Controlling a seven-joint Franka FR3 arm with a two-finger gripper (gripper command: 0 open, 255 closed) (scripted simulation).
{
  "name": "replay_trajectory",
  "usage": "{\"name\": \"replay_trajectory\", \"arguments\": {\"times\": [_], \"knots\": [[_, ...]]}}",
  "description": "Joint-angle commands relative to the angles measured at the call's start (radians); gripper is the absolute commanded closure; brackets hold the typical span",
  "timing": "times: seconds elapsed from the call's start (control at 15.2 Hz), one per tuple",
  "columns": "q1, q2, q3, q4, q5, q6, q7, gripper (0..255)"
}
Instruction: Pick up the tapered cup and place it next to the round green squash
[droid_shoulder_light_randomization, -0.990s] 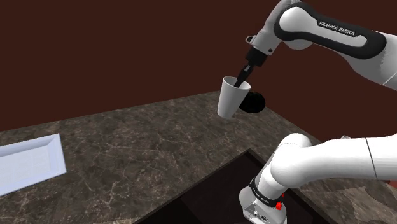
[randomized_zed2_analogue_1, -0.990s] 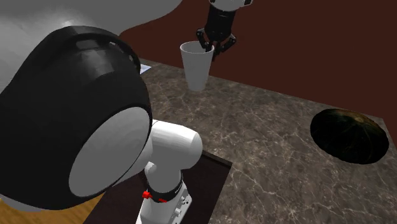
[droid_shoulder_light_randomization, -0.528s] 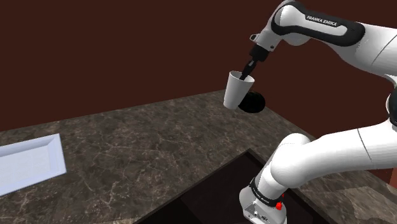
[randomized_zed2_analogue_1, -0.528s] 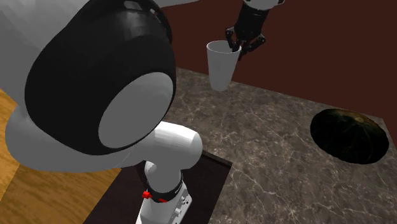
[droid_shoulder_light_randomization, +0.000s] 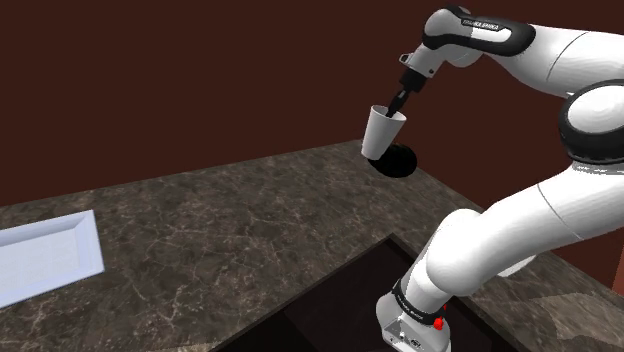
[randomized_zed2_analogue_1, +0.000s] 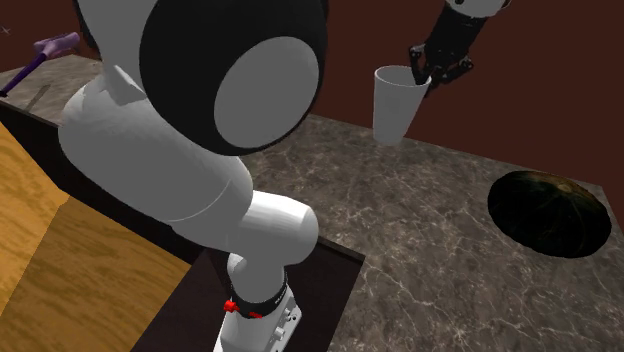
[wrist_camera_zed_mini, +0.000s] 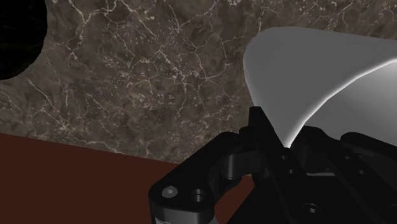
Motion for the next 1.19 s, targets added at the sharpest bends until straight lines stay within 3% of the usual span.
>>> {"name": "replay_trajectory", "arguments": {"times": [0.0,0.33,0.53,1.12], "knots": [[0.013,0.074,-0.057,0.069,0.025,-0.008,-0.059,255],[0.025,0.31,-0.222,0.272,0.157,-0.057,-0.241,255],[-0.036,0.528,-0.317,0.444,0.319,-0.131,-0.39,255],[-0.026,0.496,-0.296,0.298,0.295,-0.001,-0.398,255]]}}
